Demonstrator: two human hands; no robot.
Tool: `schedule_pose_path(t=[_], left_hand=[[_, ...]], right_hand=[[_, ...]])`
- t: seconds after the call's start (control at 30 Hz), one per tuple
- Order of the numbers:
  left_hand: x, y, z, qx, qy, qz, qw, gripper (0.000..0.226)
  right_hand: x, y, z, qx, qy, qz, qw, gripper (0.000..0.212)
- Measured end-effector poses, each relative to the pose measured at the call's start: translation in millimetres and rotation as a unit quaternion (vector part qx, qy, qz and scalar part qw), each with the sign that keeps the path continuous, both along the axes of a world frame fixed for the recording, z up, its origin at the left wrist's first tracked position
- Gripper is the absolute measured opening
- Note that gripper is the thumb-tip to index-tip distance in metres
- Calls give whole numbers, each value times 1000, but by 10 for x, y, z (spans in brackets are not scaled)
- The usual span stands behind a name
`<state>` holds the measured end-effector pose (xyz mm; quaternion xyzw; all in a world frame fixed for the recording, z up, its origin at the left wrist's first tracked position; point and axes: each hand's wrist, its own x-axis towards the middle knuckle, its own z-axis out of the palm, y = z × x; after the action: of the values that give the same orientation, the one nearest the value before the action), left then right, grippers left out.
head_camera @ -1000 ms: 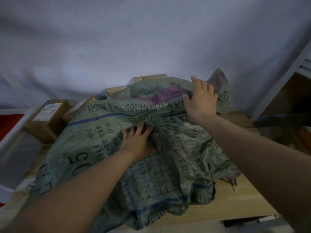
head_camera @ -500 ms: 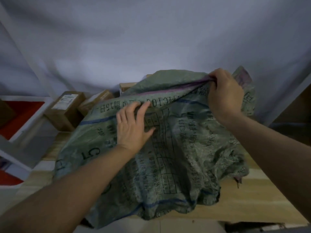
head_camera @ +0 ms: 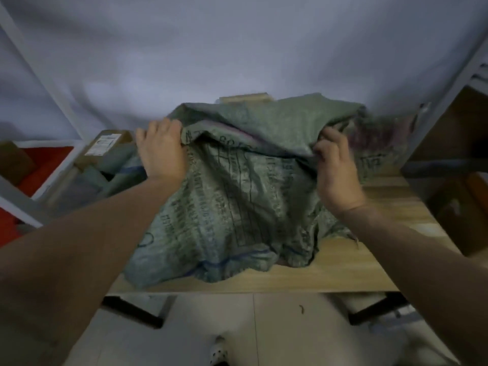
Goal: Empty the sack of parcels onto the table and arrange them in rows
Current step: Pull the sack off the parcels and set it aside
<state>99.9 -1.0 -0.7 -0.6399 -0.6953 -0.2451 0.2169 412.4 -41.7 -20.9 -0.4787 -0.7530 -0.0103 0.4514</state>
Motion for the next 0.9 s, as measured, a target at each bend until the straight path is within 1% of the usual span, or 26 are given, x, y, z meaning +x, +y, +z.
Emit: schedule_pose_path(t=[0.03,0.07,0.1,0.13,0.17,0.23,0.27,0.3,0.4,0.43,0.5,0.53,0.57,0.6,0.63,0.7,0.73,0.77,0.8,0.83,0.87,0.9], left_hand=[[-22,-76,-132,-21,24,-20,999,16],[-59,-175,-259,-53,60,-46,996,22],[-109,-287,-380,-87,94,-72,989,26],[-169,-402,-496,-122,126,-94,980,28],[-213,-516,-578,-174,162,-110,965,29],[-316,-693,-691,-271,208,-133,930,35],[-356,-753,-693,-292,207,-141,923,43],[-375,-801,-649,-288,189,-146,927,53],[-321,-751,-414,-176,122,-141,967,81],[-267,-693,-328,-157,111,-129,973,93],[-178,-528,-218,-174,118,-104,972,113],[-158,-435,-211,-198,130,-95,967,121],[-159,-342,-232,-224,140,-91,960,126],[-177,-259,-268,-251,144,-91,953,129],[-201,-179,-311,-277,145,-92,945,130],[-226,-60,-383,-309,155,-98,933,127],[-226,-13,-414,-313,160,-99,931,124],[-224,29,-436,-313,156,-99,932,118],[-222,62,-443,-311,144,-100,934,108],[-226,92,-445,-309,125,-104,937,92],[-234,105,-430,-303,105,-110,941,71],[-241,92,-399,-296,86,-113,945,48]], right_hand=[[99,-60,-169,-41,-68,-3,997,25],[204,-114,-352,-63,-156,-19,986,30],[290,-178,-525,-87,-251,-38,963,33],[349,-235,-651,-134,-316,-55,938,34],[390,-291,-717,-180,-349,-70,917,33],[398,-330,-739,-244,-364,-96,894,33],[384,-332,-727,-253,-375,-100,886,34],[372,-327,-723,-257,-390,-101,878,35],[337,-328,-685,-274,-415,-87,863,36],[330,-334,-677,-283,-419,-85,859,38],[325,-364,-678,-309,-418,-94,849,37],[329,-391,-675,-306,-409,-104,854,36],[346,-426,-662,-286,-394,-118,865,40],[364,-457,-636,-253,-383,-131,879,48],[381,-474,-608,-210,-362,-135,898,51],[362,-474,-477,-101,-298,-147,938,42],[322,-454,-382,-49,-263,-156,951,37],[256,-424,-279,-3,-237,-153,959,35],[172,-395,-181,34,-230,-136,963,40],[77,-364,-105,58,-250,-108,960,48],[-23,-332,-46,58,-295,-73,951,58],[-126,-306,-4,32,-353,-36,934,68]])
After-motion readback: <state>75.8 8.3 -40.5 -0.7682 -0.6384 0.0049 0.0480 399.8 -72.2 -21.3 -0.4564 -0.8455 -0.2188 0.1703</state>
